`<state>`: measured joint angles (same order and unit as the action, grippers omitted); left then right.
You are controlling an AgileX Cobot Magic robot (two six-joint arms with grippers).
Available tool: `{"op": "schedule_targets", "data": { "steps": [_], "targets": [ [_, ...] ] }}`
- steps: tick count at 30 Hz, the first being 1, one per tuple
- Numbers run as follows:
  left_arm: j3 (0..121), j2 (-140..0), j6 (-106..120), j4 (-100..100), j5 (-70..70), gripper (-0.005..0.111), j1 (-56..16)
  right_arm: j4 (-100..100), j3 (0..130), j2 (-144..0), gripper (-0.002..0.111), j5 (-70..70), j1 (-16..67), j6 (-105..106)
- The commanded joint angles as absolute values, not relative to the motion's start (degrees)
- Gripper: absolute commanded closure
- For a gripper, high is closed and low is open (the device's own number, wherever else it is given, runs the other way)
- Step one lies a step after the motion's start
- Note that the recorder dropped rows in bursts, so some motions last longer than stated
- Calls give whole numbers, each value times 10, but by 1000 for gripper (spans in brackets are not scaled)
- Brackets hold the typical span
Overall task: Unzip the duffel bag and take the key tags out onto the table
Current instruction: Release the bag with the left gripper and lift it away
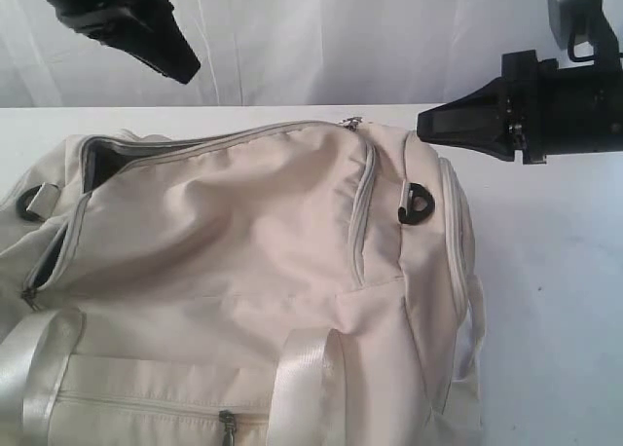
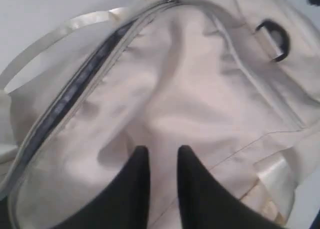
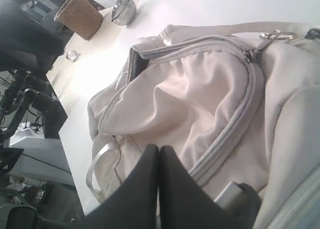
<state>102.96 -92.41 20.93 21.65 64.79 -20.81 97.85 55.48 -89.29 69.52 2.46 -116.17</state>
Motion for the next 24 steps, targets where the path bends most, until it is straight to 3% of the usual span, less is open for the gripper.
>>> {"op": "schedule_targets", "data": {
  "steps": [1,10,15,24],
  "targets": [
    [1006,-874,194,254,700,106,-207,978,553,-888,108,700,23,-1163],
    [947,-851,324,264,699,107,-207,999,553,-888,108,700,23,-1163],
    [915,-880,430,313,547,107,-207,999,553,-888,108,700,23,-1163],
    [914,-967,440,351,560,107,-207,999,553,-888,108,700,23,-1158]
  ]
}}
